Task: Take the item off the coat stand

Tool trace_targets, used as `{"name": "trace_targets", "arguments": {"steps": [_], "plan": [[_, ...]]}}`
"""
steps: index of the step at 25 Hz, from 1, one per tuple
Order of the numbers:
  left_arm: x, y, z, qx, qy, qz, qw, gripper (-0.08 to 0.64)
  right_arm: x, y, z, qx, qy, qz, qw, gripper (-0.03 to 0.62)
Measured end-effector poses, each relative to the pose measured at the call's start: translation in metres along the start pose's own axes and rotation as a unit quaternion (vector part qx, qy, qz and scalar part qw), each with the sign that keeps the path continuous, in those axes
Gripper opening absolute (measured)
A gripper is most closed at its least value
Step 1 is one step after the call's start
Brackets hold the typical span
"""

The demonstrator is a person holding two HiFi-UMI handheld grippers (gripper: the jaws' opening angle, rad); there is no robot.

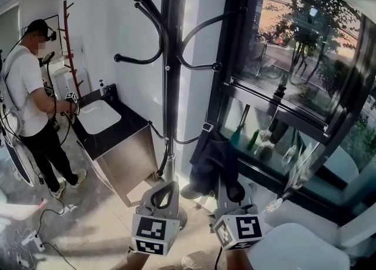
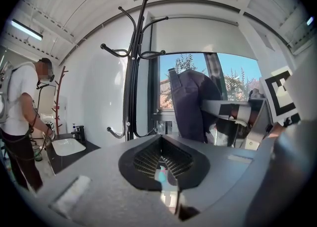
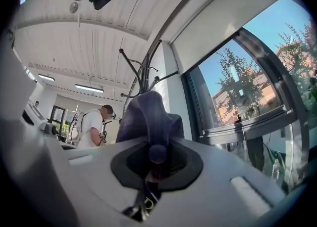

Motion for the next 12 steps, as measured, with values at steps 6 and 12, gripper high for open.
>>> {"name": "trace_targets", "arguments": {"steps": [6,12], "plan": [[-0.005,-0.005,-0.008,0.002,-0.01,0.002,0.9999,0.005,0.012,-0.028,-0.022,0.035,-0.003,-0.001,0.999,0.012],[-0.006,-0.005,-0.021,0.001,-0.018,0.005,0.9998,0.003,0.029,-0.035,-0.035,0.047,-0.004,-0.022,0.999,0.012]]}}
Point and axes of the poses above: the fingertips, and each gripper's own axes: z forward along the fingers, x to its left, y out of its top, the point moved 7 cm from there along -z, backward along the fingers, and after that the axes turned 2 degrees about -y, right-handed, at the moved point
